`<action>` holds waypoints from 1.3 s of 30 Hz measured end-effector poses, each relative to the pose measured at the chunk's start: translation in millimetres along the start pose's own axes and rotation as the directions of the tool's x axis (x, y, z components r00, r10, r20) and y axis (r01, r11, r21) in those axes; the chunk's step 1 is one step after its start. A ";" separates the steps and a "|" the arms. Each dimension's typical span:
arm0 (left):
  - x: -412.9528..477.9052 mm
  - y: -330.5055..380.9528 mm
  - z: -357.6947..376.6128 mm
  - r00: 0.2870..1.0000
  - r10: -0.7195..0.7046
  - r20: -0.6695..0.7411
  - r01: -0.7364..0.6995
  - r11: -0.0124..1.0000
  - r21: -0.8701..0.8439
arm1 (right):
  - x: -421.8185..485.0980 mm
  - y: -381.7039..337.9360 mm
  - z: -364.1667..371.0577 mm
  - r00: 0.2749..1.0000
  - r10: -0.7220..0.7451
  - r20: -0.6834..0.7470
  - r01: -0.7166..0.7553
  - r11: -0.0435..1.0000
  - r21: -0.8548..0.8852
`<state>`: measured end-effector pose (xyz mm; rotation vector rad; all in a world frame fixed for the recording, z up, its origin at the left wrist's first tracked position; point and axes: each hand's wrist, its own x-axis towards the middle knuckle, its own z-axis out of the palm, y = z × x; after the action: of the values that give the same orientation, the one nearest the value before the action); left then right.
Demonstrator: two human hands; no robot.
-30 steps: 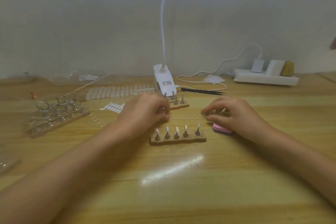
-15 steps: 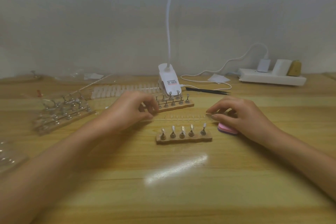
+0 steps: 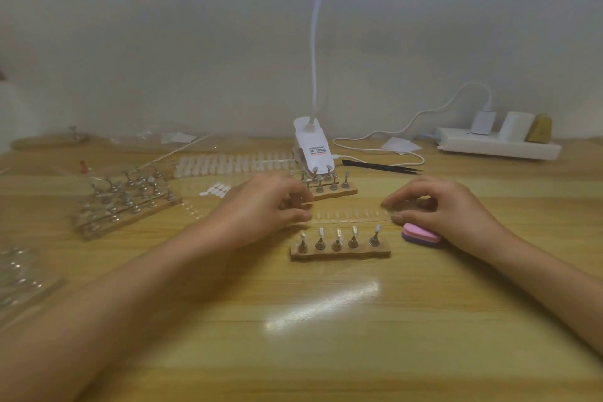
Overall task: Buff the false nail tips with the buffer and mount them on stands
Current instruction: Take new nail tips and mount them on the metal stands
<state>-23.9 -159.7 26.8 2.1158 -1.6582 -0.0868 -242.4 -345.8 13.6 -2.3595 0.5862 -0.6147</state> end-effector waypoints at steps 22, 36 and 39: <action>0.0 7.9 12.3 0.963 -0.245 -0.108 0.157 0.843 -0.514 | -5.7 -2.6 1.7 0.981 -0.185 -0.049 0.184 0.982 -0.034; -17.8 35.8 -1.4 0.975 -0.112 -0.193 -0.052 0.728 -0.683 | -14.0 -18.7 -37.2 0.914 0.031 0.404 0.084 0.960 -0.265; -21.8 44.2 -0.4 0.979 -0.086 -0.187 -0.077 0.689 -0.720 | -15.4 -30.7 -40.5 0.936 -0.059 0.347 0.090 0.993 -0.074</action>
<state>-69.8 -147.0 39.2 1.4480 -1.2006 -0.4391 -269.4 -334.1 57.8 -2.5038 0.3727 -0.1980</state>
